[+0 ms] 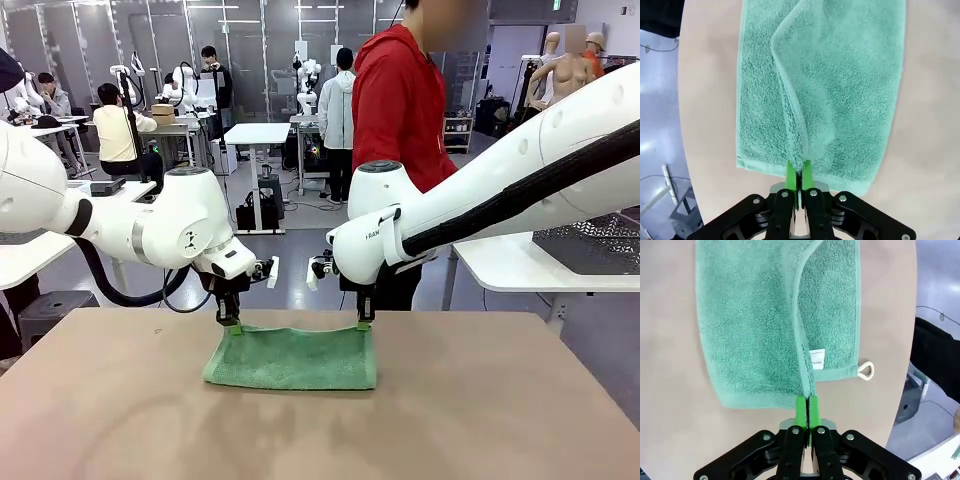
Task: Fold the towels and place them in the basket.
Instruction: When a person lays out a Towel with hook on the table, fold it in half twice.
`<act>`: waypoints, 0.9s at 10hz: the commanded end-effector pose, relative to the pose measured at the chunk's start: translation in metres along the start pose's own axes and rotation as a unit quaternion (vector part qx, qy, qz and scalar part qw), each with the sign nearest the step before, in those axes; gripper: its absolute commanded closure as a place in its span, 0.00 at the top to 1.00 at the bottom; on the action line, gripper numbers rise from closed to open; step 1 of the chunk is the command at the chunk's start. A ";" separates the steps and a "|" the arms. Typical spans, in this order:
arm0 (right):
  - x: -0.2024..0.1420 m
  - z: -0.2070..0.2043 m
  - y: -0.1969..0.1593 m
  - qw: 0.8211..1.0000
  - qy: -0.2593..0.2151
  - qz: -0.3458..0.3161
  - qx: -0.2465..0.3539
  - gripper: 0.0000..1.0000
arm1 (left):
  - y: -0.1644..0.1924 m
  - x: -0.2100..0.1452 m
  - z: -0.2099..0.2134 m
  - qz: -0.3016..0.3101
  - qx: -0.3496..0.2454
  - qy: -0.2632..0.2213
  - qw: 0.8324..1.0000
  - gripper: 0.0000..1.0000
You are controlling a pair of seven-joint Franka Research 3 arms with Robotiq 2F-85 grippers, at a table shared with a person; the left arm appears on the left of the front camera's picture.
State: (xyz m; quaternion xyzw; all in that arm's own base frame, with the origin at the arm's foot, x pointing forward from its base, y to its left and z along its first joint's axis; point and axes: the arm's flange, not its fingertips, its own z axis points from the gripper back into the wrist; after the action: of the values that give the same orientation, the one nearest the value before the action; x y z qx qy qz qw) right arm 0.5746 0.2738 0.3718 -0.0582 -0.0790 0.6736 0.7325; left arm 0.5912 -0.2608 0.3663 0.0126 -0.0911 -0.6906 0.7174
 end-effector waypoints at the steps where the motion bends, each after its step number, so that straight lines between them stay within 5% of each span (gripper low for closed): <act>1: 0.002 -0.011 -0.007 1.000 -0.005 0.012 -0.013 0.03 | 0.005 0.002 -0.001 0.008 0.019 0.005 1.000 0.05; 7: -0.001 -0.032 -0.015 1.000 -0.012 -0.006 -0.023 0.03 | 0.012 -0.007 -0.015 0.034 0.025 0.007 0.999 0.05; 9: -0.002 -0.034 -0.016 0.999 -0.016 -0.008 -0.031 0.03 | 0.013 -0.007 -0.017 0.040 0.029 0.007 0.999 0.23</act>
State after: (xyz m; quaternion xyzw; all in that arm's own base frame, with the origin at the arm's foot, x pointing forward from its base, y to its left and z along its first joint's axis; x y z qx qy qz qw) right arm 0.5940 0.2703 0.3426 -0.0592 -0.1002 0.6714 0.7319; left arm 0.6015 -0.2528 0.3502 0.0206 -0.0993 -0.6670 0.7381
